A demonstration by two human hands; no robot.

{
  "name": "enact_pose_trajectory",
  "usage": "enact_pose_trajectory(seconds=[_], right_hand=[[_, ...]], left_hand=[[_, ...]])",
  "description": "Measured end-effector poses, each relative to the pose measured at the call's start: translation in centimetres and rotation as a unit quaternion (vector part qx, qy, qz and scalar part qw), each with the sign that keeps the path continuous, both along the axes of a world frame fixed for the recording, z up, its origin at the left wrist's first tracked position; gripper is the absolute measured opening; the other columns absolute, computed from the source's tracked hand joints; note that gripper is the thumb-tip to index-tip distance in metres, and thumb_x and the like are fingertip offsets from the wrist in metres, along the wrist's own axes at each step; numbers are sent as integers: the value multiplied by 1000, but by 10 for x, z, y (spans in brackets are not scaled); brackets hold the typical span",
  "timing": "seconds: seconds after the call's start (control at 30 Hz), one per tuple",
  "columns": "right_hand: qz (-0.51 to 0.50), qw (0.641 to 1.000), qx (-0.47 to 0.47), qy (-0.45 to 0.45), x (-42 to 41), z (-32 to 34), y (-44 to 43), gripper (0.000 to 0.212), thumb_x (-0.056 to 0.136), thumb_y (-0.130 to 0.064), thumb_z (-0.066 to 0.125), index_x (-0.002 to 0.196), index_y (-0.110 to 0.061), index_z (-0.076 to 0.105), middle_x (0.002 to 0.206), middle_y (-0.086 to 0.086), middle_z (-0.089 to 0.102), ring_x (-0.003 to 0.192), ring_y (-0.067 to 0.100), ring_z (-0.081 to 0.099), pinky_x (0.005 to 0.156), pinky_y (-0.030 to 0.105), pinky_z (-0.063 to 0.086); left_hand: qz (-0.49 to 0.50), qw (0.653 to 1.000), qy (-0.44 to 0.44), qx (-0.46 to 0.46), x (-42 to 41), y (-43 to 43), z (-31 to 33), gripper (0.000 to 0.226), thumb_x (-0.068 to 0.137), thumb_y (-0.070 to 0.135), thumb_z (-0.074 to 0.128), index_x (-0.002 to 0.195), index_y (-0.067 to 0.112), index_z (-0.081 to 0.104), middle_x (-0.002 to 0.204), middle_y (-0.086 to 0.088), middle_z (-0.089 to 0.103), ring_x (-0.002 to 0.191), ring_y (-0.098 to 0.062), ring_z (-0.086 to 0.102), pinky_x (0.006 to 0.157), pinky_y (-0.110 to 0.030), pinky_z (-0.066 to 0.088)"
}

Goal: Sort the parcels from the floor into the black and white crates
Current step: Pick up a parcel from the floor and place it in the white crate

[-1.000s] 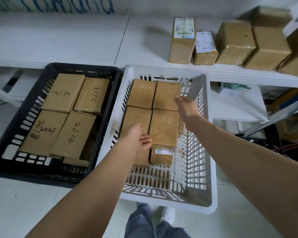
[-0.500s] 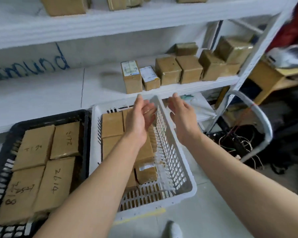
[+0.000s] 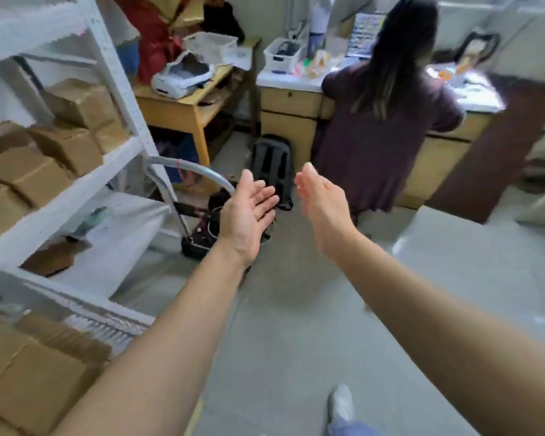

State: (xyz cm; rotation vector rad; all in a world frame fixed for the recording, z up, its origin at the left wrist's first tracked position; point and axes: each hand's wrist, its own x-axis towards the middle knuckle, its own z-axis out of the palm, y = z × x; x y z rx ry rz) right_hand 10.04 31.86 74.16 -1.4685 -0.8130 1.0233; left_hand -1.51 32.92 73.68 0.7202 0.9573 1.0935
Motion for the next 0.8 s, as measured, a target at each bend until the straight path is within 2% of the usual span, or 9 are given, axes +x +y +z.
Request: enact_pose_trajectory(seconds=[0.1,0.17,0.2,0.3,0.4,0.57,0.63,0.73,0.8], right_hand=[[-115,993,-15,-6,93,-5,-20,58,86,-53,51,102,2,61,117,19,62,112,31,57,98,47,44],[-169,985,-23,-2,150,-11,-36,50,84,-54,52,86,-6,66,95,4,71,93,21,65,84,35,47],[-192,981,-23,5,177,-15,-43,49,85,-53,52,84,-6,66,87,-2,66,85,16,61,77,32,45],[-236,971,-46,17,253,-35,-62,44,86,-53,52,86,-11,67,89,-3,66,90,15,60,85,33,46],[-253,964,-77,18,324,-59,-68,36,90,-51,49,77,-20,62,99,1,67,107,21,60,97,39,45],[-243,958,-150,29,433,-119,-60,41,91,-50,49,97,-13,65,111,3,65,109,20,58,99,37,44],[-233,955,-184,26,469,-151,-57,42,91,-48,49,105,-12,65,109,-1,64,105,15,57,93,33,44],[-221,945,-238,26,511,-199,-44,39,92,-46,49,88,-9,62,93,-1,58,88,15,53,77,29,41],[-221,936,-270,48,531,-236,-32,35,91,-47,49,81,-16,60,91,-2,57,88,16,53,77,28,41]], left_hand=[[-111,994,6,4,89,-3,1,44,97,49,38,109,11,57,112,-7,63,104,-20,62,98,-37,42],[-165,986,9,4,146,-7,-3,42,96,49,40,106,12,58,107,-5,64,101,-19,63,94,-35,44],[-187,982,12,1,173,-9,-7,42,96,49,40,107,12,59,106,-4,65,101,-19,63,92,-34,45],[-233,972,20,-19,251,-14,-24,42,96,49,42,105,13,59,105,-4,65,99,-19,64,86,-32,46],[-244,968,33,-46,322,-11,-50,41,96,49,42,101,13,60,103,-4,65,97,-18,64,91,-33,45],[-222,966,82,-107,428,5,-110,39,96,49,41,96,14,59,93,-1,64,86,-15,63,90,-33,43],[-215,962,96,-137,461,14,-139,38,96,49,42,94,15,58,90,0,63,85,-15,63,92,-34,43],[-200,957,123,-172,494,31,-187,38,96,49,42,93,15,59,90,0,63,86,-15,62,91,-33,43],[-193,951,148,-189,510,46,-222,38,96,49,42,93,15,59,92,0,63,88,-16,63,87,-31,44]])
